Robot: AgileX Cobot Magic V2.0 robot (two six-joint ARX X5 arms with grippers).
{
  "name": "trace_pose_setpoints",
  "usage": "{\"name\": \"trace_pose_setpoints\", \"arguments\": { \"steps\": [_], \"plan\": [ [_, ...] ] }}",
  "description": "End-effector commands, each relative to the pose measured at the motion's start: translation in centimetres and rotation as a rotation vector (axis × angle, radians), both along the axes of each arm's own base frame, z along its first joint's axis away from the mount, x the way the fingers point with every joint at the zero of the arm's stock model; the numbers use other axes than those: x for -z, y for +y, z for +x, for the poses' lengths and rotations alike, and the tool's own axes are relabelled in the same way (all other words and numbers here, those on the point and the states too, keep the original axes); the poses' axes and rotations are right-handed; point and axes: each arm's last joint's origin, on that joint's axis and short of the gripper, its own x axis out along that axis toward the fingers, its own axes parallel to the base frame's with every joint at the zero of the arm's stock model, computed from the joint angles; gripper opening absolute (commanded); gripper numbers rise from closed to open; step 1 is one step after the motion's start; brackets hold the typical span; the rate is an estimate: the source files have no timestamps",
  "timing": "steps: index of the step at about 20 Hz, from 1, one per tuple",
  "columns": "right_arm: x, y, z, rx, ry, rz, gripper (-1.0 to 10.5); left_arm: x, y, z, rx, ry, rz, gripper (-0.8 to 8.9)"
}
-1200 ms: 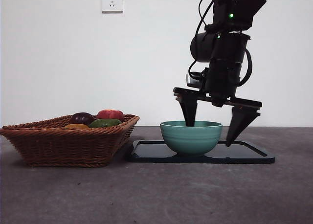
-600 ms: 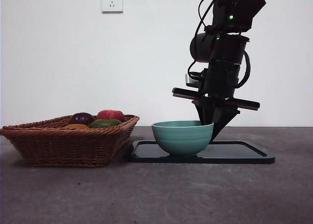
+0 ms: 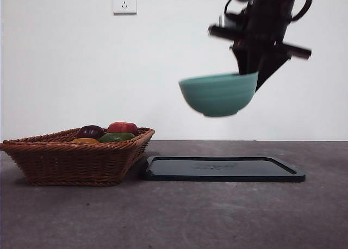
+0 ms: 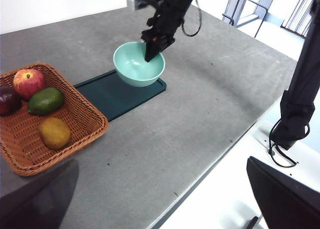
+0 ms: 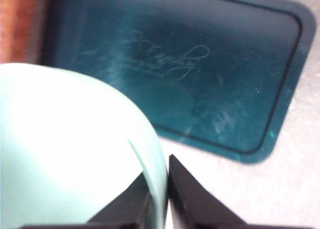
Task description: Pick up the wifruite, put it on the bowl, pick up the plate, put it on desk
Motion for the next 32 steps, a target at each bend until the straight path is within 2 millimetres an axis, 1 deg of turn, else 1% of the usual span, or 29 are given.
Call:
{"name": "trace_pose_setpoints", "arguments": {
  "steps": [1, 3, 5, 6, 8, 10, 12, 14, 17, 19, 24, 27, 30, 31, 32],
  "plan": [
    [-0.8, -0.3, -2.1, -0.042, -0.007, -0.002, 0.1, -0.4, 0.0, 0.0, 0.009, -0.019, -0.006, 5.94],
    [-0.6, -0.9, -4.8, -0.074, 0.016, 0.035, 0.1, -0.4, 0.0, 0.0, 0.009, -0.019, -0.006, 5.94],
    [0.5, -1.1, -7.3, -0.116, 0.018, 0.078, 0.1, -0.4, 0.0, 0.0, 0.009, -0.019, -0.006, 5.94],
    [1.3, -1.2, -8.4, -0.123, 0.022, 0.088, 0.1, -0.4, 0.0, 0.0, 0.009, -0.019, -0.006, 5.94],
    [3.1, -1.3, -10.3, -0.126, 0.048, 0.087, 0.1, -0.4, 0.0, 0.0, 0.009, -0.02, -0.006, 5.94],
    [4.9, -0.9, -11.4, -0.127, 0.087, 0.082, 0.1, -0.4, 0.0, 0.0, 0.009, -0.02, -0.006, 5.94],
    [6.6, -0.2, -12.2, -0.131, 0.112, 0.077, 0.1, -0.4, 0.0, 0.0, 0.009, -0.02, -0.006, 5.94],
    [7.9, 0.4, -12.6, -0.126, 0.096, 0.103, 0.1, -0.4, 0.0, 0.0, 0.009, -0.02, -0.006, 5.94],
    [9.1, 0.4, -12.7, -0.067, 0.085, 0.109, 0.1, -0.4, 0.0, 0.0, 0.009, -0.02, -0.006, 5.94],
    [9.7, 0.5, -12.5, -0.018, 0.09, 0.102, 0.1, -0.4, 0.0, 0.0, 0.009, -0.02, -0.006, 5.94],
    [11.5, 1.1, -11.8, 0.005, 0.144, 0.077, 0.1, -0.4, 0.0, 0.0, 0.009, -0.02, -0.006, 5.94],
    [12.1, 1.3, -11.6, 0.007, 0.166, 0.062, 0.1, -0.4, 0.0, 0.0, 0.009, -0.019, -0.006, 5.94],
    [12.1, 1.2, -11.7, 0.006, 0.168, 0.059, 0.2, -0.4, 0.0, 0.0, 0.009, -0.019, -0.006, 5.94],
    [12.2, 1.2, -11.7, 0.008, 0.165, 0.054, 0.7, -0.4, 0.0, 0.0, 0.009, -0.019, -0.006, 5.94],
    [12.1, 1.2, -11.7, 0.008, 0.163, 0.054, 1.4, -0.4, 0.0, 0.0, 0.009, -0.02, -0.006, 5.94]
  ]
}}
